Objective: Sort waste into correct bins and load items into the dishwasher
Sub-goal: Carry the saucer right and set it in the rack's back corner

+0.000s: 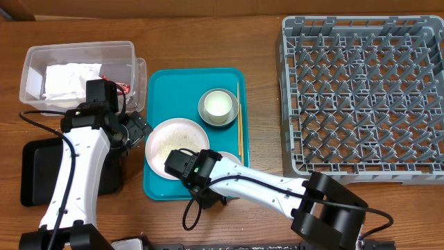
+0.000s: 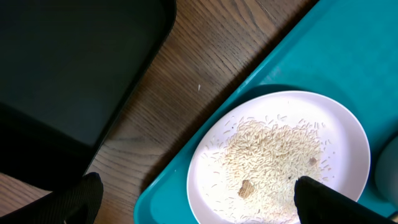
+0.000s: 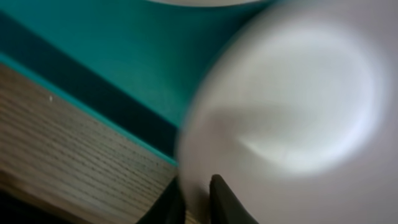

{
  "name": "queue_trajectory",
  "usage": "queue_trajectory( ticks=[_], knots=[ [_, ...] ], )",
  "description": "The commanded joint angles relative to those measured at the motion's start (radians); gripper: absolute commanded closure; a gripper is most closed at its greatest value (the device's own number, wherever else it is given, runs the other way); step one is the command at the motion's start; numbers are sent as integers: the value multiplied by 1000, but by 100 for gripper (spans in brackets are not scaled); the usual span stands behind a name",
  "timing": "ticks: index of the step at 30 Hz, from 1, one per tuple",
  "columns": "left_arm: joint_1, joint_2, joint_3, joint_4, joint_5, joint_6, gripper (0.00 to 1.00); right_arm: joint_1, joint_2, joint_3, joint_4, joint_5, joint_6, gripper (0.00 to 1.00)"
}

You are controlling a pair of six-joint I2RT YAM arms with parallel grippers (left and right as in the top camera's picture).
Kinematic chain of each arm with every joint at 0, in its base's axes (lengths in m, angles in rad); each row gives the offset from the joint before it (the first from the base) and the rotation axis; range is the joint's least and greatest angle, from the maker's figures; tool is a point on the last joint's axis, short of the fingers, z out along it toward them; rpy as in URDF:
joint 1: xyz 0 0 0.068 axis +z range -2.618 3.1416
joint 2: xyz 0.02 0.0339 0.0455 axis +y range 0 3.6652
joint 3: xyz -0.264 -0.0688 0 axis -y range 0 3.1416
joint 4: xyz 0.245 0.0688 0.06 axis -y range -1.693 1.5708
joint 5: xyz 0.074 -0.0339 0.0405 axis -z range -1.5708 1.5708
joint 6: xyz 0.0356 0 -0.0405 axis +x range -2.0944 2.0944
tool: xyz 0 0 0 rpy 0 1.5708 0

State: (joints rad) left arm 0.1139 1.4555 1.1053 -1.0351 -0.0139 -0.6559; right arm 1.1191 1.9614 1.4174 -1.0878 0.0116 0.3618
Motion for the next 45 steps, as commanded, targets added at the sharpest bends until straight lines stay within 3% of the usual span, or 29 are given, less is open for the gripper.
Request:
queue_trajectory(
  ticks=[1, 10, 15, 21, 25, 27, 28, 32, 38, 41, 45],
  knots=[
    [4, -3, 0, 0, 5, -14, 0, -4, -3, 3, -3, 2, -3, 96],
    [4, -3, 0, 0, 5, -14, 0, -26, -3, 99, -104, -5, -3, 96],
    [4, -3, 0, 0, 5, -14, 0, -104, -16, 315, -294, 14, -3, 96],
    [4, -3, 0, 0, 5, -14, 0, -284, -64, 587, -456, 144, 4, 96],
    [4, -3, 0, 0, 5, -14, 0, -530, -103, 756, -473, 129, -10, 96],
    [4, -3, 0, 0, 5, -14, 0, -646, -108, 788, -444, 51, -77, 96],
    [4, -3, 0, 0, 5, -14, 0, -779, -108, 792, -397, -108, -167, 96],
    [4, -3, 0, 0, 5, -14, 0, -1031, -102, 780, -339, -486, -299, 96],
    [4, -3, 0, 0, 5, -14, 0, -1366, -100, 695, -208, -961, -397, 96],
    [4, -3, 0, 0, 5, -14, 0, -1513, -97, 599, -85, -1101, -393, 96],
    [4, -3, 0, 0, 5, -14, 0, -1593, -95, 453, 73, -1315, -392, 96]
  ],
)
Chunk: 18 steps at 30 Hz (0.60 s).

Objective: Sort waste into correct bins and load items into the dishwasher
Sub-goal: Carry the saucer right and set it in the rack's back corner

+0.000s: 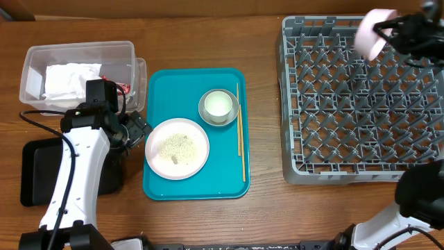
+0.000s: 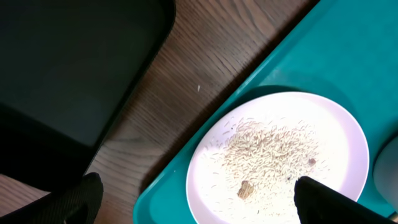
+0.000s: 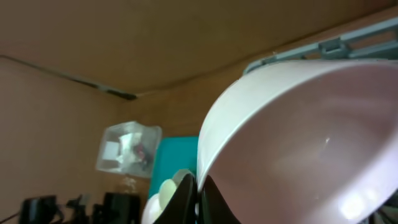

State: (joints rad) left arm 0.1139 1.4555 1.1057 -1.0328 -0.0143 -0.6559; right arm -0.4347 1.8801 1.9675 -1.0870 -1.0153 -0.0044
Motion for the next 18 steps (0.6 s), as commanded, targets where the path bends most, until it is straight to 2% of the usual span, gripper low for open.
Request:
queue_trajectory(
  ticks=[1, 7, 16, 18],
  knots=[
    [4, -3, 0, -2, 5, -14, 0, -47, -12, -129, 109, -323, -26, 96],
    [4, -3, 0, -3, 5, -14, 0, -51, 23, -286, 338, -370, 55, 96],
    [4, -3, 0, -2, 5, -14, 0, -45, 211, -301, 670, -371, 434, 96],
    [4, -3, 0, -2, 5, -14, 0, -47, 237, -301, 704, -371, 455, 96]
  ],
)
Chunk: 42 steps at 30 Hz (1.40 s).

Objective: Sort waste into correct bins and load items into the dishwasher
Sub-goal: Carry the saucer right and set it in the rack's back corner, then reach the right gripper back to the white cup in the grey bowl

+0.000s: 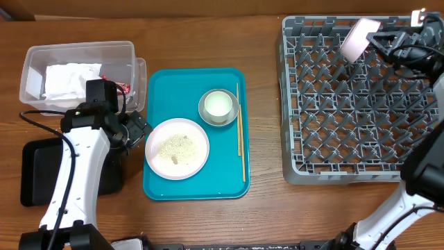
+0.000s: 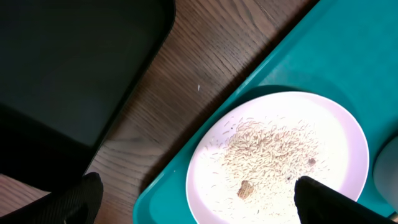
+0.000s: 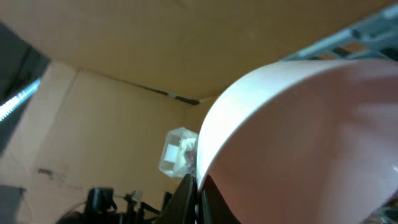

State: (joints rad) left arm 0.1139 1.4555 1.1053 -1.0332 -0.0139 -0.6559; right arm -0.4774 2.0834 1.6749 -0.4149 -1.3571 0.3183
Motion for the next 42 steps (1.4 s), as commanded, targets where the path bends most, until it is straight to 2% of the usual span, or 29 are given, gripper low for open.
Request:
queue_trajectory(
  ticks=[1, 11, 13, 16, 19, 24, 29, 30, 34, 38, 42],
  knots=[
    [4, -3, 0, -2, 5, -14, 0, -5, 43, -8, 37, -29, 132, 96],
    [4, -3, 0, -2, 5, -14, 0, -43, 72, -6, 40, 1, 224, 94],
    [4, -3, 0, -2, 5, -14, 0, -55, 64, -6, 39, -43, 178, 92],
    [4, -3, 0, -2, 5, -14, 0, -66, 43, -6, 21, -47, 175, 87],
    [4, -3, 0, -2, 5, -14, 0, -73, 9, -6, -18, -6, 176, 75],
    [4, -3, 0, -2, 5, -14, 0, -74, -97, -6, -194, 266, 171, 61],
    [4, -3, 0, -2, 5, -14, 0, -74, -225, -6, -375, 595, 171, 57],
    [4, -3, 0, -2, 5, -14, 0, -71, -271, -6, -440, 724, 165, 57],
    [4, -3, 0, -2, 5, -14, 0, -50, -346, -6, -562, 947, 129, 56],
    [4, -3, 0, -2, 5, -14, 0, -16, -386, -6, -636, 1007, 113, 57],
    [4, -3, 0, -2, 5, -14, 0, 66, -395, -6, -702, 961, 44, 57]
  ],
)
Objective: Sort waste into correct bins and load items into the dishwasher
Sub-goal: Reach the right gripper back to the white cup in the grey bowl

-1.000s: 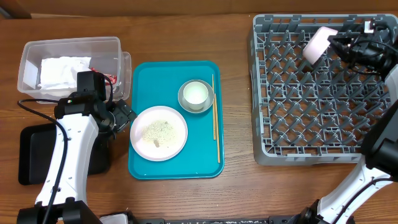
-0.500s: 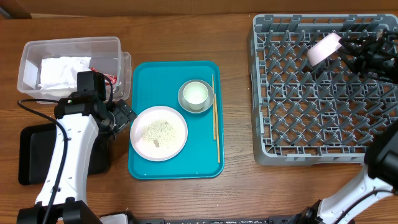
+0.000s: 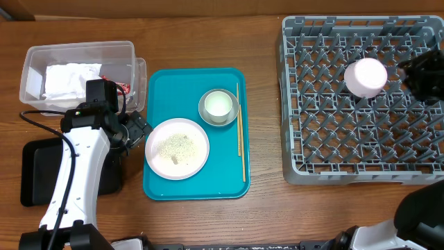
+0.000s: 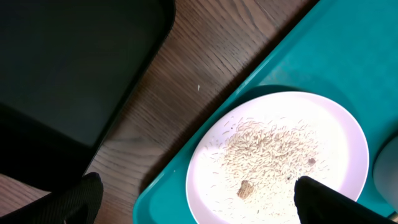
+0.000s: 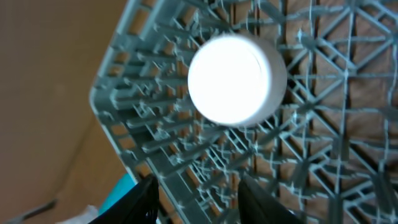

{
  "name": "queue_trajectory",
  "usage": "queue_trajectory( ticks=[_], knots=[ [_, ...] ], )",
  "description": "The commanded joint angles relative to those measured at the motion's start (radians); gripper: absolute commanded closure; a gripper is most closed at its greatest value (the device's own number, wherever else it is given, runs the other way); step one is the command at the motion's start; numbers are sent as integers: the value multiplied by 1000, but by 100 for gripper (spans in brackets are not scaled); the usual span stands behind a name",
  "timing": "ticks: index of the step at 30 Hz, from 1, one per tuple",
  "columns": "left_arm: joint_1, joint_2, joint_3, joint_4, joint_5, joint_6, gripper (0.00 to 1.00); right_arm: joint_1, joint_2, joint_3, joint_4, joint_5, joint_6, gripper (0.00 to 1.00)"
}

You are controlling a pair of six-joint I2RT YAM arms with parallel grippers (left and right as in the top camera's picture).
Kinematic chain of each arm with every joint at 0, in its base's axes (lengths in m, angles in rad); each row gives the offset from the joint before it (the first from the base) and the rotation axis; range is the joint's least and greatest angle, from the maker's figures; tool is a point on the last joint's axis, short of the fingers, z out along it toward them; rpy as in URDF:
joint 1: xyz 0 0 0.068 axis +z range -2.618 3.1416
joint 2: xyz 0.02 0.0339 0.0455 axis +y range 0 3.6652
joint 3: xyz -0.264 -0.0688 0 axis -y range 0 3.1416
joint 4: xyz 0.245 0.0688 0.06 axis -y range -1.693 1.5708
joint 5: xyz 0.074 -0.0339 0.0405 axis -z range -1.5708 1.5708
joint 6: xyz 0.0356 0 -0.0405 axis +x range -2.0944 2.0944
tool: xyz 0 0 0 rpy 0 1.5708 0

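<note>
A pale pink bowl (image 3: 366, 76) rests upside down on the prongs of the grey dish rack (image 3: 361, 167); the right wrist view shows its round base (image 5: 236, 79). My right gripper (image 3: 411, 75) stands open just right of it, its fingers apart and empty over the rack (image 5: 199, 200). Over the teal tray's (image 3: 159, 182) left edge my left gripper (image 3: 135, 128) hangs open, straddling the tray rim and the white plate of rice scraps (image 4: 280, 158). On the tray are also that plate (image 3: 177, 147), a small bowl of pale liquid (image 3: 218, 105) and chopsticks (image 3: 239, 132).
A clear bin (image 3: 76, 69) holding crumpled paper and a wrapper stands at the back left. A black bin (image 3: 38, 173) lies at the front left, its corner in the left wrist view (image 4: 62, 68). Bare wood separates the tray from the rack.
My right gripper held the pink bowl above the rack's far edge; now the bowl sits upside down on the prongs and the gripper is open, to its right. The left arm is unchanged.
My right gripper was shut on the pink bowl at the tray's near right corner. Then it held the bowl high over the rack's far right corner, then slightly further left. Now the bowl rests inverted in the rack, released. The left gripper stayed open by the plate.
</note>
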State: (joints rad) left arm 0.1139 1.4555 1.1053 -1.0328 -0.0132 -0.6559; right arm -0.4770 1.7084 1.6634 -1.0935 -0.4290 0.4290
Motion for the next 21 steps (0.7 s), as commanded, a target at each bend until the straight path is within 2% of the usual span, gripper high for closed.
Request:
queue_trajectory(
  ticks=[1, 7, 9, 14, 17, 21],
  knots=[
    [4, -3, 0, -2, 4, -14, 0, 97, -19, 6, -38, 9, -87, 57],
    [4, -3, 0, -2, 4, -14, 0, 399, -18, 5, -2, -36, -124, 56],
    [4, -3, 0, -2, 4, -14, 0, 562, -13, 5, 97, -4, -127, 40],
    [4, -3, 0, -3, 4, -14, 0, 875, 41, 5, 270, 265, -111, 20],
    [4, -3, 0, -2, 4, -14, 0, 1048, 132, 5, 322, 421, -111, 19],
    [4, -3, 0, -3, 4, -14, 0, 1174, 228, 6, 352, 572, -56, 20]
  ],
)
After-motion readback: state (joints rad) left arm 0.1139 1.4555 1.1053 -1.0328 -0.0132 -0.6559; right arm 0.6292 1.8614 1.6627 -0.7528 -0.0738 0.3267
